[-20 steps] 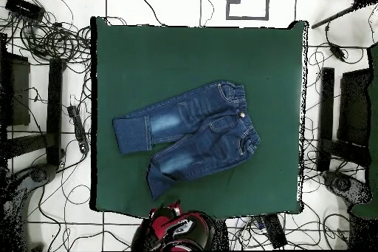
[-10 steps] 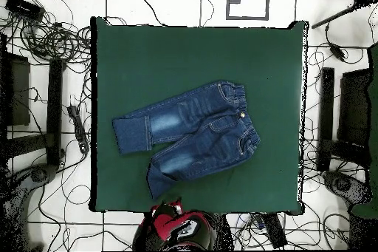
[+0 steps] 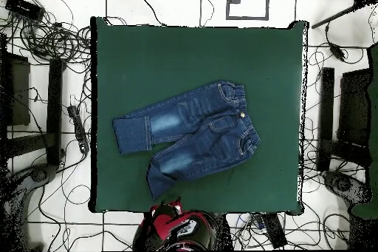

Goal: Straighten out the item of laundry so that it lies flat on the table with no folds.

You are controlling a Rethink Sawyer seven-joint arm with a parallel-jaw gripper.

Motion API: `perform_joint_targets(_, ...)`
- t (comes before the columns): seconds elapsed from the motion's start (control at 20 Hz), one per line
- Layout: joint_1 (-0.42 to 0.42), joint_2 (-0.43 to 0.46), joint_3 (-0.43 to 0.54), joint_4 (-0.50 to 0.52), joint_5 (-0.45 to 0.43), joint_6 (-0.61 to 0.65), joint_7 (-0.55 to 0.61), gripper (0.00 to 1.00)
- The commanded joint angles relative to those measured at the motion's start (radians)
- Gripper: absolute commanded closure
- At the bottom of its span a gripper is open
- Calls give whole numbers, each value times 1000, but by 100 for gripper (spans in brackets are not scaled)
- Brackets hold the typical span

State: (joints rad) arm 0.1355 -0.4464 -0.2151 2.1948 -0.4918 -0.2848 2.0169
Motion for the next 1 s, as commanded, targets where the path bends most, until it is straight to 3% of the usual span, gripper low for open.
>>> perform_joint_targets(0.05, 4, 31, 129, -139, 66, -36, 134, 0)
perform_joint_targets(0.6, -4, 23, 155, -198, 106, 51, 130, 0)
perform_joint_targets(1.0, 14, 131, 140, -280, 139, -1, 128, 0)
